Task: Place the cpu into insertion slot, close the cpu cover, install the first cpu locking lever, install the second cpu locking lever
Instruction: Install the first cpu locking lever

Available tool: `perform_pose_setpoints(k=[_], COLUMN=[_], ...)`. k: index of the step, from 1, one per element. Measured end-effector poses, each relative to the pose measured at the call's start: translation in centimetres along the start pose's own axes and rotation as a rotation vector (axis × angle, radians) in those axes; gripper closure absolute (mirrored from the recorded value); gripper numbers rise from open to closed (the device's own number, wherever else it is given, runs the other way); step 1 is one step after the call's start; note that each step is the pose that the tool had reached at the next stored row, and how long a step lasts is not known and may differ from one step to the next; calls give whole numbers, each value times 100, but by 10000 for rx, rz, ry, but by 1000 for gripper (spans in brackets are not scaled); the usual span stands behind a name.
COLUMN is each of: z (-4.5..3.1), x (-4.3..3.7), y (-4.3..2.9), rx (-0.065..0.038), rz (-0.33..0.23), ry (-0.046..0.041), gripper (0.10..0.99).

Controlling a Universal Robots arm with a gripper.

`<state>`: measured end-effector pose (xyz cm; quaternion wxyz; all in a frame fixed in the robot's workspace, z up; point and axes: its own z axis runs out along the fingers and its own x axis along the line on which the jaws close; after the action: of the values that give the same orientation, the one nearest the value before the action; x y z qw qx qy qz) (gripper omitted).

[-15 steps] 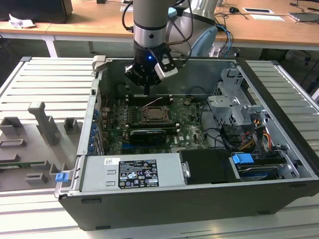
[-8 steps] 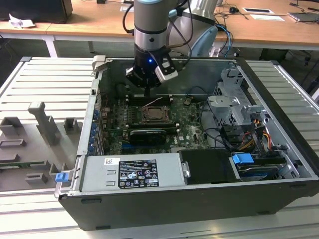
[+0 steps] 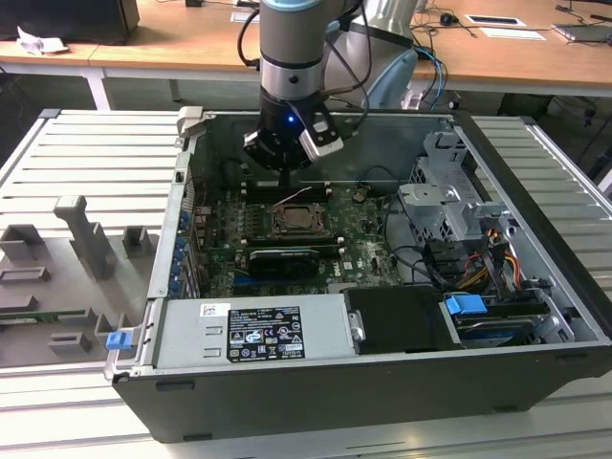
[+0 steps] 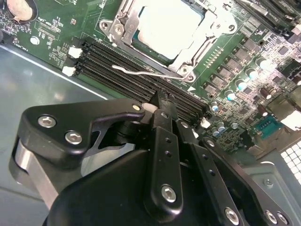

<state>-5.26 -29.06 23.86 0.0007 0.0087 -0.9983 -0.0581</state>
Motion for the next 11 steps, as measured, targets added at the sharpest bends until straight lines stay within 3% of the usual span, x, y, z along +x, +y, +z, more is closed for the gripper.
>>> perform_pose_setpoints(k=[11], z=[57], x=[-66], y=[-8], rx=[0], rz=[-263], ry=[27], gripper=[980])
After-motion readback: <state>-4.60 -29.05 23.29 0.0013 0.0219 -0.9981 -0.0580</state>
